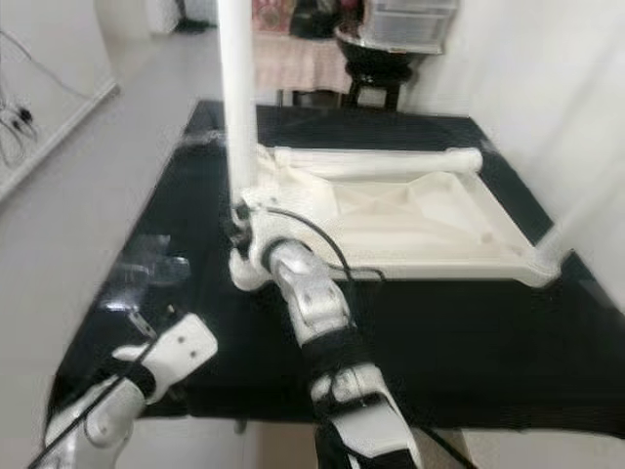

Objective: Building children table

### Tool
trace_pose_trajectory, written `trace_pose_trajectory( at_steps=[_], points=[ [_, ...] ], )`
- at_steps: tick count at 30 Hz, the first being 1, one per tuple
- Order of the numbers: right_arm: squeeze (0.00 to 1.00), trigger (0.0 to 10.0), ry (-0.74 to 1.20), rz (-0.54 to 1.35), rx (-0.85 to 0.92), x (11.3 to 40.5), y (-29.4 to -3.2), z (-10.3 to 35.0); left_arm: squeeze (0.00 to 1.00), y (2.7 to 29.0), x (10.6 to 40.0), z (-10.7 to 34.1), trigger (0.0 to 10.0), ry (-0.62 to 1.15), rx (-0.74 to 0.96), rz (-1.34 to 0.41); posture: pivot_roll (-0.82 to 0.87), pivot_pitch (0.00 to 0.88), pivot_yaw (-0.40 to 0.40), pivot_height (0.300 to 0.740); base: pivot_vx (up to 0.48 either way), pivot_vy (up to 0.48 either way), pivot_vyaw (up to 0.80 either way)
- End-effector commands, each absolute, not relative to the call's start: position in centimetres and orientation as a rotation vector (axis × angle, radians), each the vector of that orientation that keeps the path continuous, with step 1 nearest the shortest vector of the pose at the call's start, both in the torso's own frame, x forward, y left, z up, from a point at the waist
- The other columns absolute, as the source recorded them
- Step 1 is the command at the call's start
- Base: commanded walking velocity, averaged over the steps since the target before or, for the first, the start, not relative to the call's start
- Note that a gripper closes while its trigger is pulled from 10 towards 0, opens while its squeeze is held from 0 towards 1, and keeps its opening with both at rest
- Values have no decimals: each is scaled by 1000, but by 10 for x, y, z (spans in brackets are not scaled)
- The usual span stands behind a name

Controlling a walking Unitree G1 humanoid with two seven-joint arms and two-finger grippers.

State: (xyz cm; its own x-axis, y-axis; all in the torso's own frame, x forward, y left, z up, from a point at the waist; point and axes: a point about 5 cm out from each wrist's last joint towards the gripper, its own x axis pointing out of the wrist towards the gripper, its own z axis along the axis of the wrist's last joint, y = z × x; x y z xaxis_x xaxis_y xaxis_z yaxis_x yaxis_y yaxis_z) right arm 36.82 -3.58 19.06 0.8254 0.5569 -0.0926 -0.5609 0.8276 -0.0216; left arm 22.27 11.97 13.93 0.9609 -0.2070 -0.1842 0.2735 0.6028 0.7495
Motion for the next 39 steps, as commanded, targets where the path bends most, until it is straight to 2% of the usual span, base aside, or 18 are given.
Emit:
trace_pose_trajectory(
  at_steps=[1, 2, 3, 5, 6, 7, 8, 9, 11, 13, 19, 20, 25, 32, 38, 39],
  points=[
    [1000, 10000, 67, 642, -33, 371, -36, 196, 0, 119, 223, 137, 10000, 78, 898, -274, 161, 91, -92, 740, 0, 0, 0],
    [1000, 10000, 18, 772, -32, 372, -35, 207, 0, 121, 224, 144, 10000, 43, 876, -225, 157, 86, -101, 740, 0, 0, 0],
    [1000, 10000, 18, 772, -32, 372, -35, 207, 0, 121, 224, 144, 10000, 43, 876, -225, 157, 86, -101, 740, 0, 0, 0],
    [1000, 10000, -59, 1043, -100, 367, -35, 219, 0, 122, 225, 155, 10000, -1, 726, -180, 160, 82, -106, 740, 0, 0, 0],
    [102, 10000, -54, 1151, -124, 365, -38, 218, 0, 123, 226, 165, 10000, -32, 584, -154, 159, 79, -112, 740, 0, 0, 0],
    [102, 10000, -54, 1151, -124, 365, -38, 218, 0, 123, 226, 165, 10000, -32, 584, -154, 159, 79, -112, 740, 0, 0, 0],
    [0, 10000, -46, 1223, -165, 366, -41, 217, 0, 128, 227, 173, 10000, -55, 455, -117, 161, 78, -114, 740, 0, 0, 0],
    [0, 10000, -14, 1263, -175, 369, -44, 216, 0, 138, 226, 182, 10000, -104, 409, -30, 161, 73, -113, 740, 0, 0, 0],
    [0, 10000, -14, 1263, -175, 369, -44, 216, 0, 138, 226, 182, 10000, -104, 409, -30, 161, 73, -113, 740, 0, 0, 0],
    [0, 10000, 37, 1296, -205, 373, -45, 215, 0, 151, 220, 181, 10000, -97, 298, 52, 162, 68, -113, 740, 0, 0, 0],
    [0, 10000, 79, 1274, -183, 379, -47, 217, 0, 146, 203, 169, 10000, -77, 255, -28, 160, 64, -116, 740, 0, 0, 0],
    [0, 0, 98, 1267, -160, 382, -51, 218, 0, 138, 194, 168, 10000, -109, 205, -109, 160, 67, -118, 740, 0, 0, 0],
    [0, 0, 112, 1307, -149, 383, -60, 219, 0, 133, 191, 168, 10000, -119, 172, -179, 155, 73, -114, 740, 0, 0, 0],
    [0, 0, 110, 1238, -78, 389, -75, 221, 0, 129, 186, 168, 10000, -134, 139, -227, 146, 81, -112, 740, 0, 0, 0],
    [0, 0, 147, 1172, -55, 388, -89, 205, 0, 126, 185, 167, 10000, -162, 106, -230, 134, 92, -129, 740, 0, 0, 0],
    [0, 0, 196, 849, -10, 393, -88, 181, 0, 127, 186, 164, 10000, -163, 104, -236, 115, 92, -149, 740, 0, 0, 0]
  ],
)
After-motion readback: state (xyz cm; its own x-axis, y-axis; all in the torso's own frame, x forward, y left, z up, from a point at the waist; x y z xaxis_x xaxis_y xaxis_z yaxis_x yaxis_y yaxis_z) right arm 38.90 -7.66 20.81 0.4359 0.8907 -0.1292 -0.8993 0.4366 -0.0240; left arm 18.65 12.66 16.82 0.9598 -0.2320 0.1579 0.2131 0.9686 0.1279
